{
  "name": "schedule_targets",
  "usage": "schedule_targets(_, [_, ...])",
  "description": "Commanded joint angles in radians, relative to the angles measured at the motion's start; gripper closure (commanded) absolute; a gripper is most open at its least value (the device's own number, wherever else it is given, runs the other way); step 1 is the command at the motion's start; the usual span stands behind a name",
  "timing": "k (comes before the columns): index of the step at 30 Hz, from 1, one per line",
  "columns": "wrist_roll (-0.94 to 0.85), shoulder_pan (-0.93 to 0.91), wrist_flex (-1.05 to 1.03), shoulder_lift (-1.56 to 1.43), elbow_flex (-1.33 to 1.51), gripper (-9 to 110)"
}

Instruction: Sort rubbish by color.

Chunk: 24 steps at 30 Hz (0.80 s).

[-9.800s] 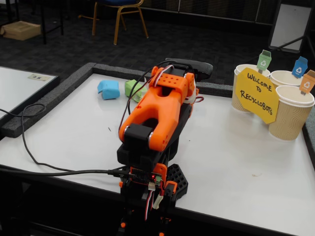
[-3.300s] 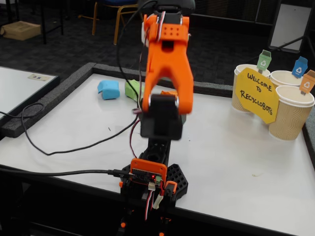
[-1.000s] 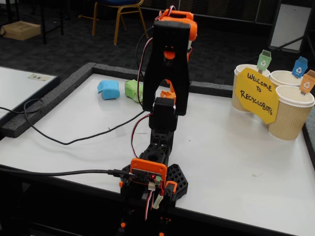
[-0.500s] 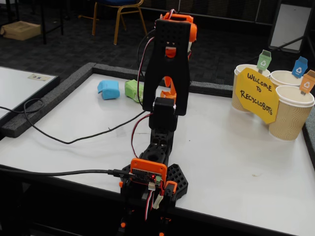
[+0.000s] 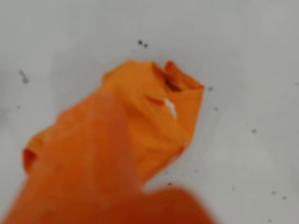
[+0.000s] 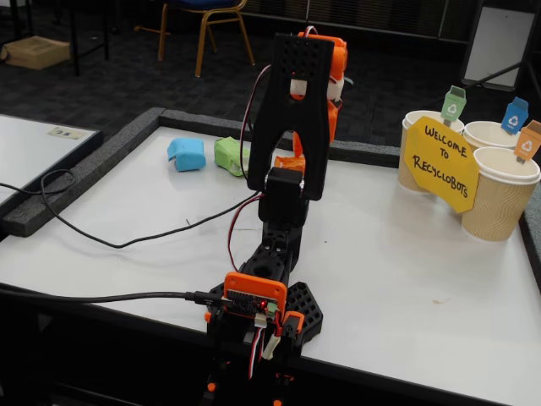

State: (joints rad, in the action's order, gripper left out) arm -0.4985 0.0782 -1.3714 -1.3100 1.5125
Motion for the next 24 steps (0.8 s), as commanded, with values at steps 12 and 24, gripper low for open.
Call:
schedule_targets(12, [-0.021, 0.091, 0.115, -0.028, -0.061, 81])
schedule_targets(24, [-0.02, 0.095, 0.253, -0.02, 0.124, 91])
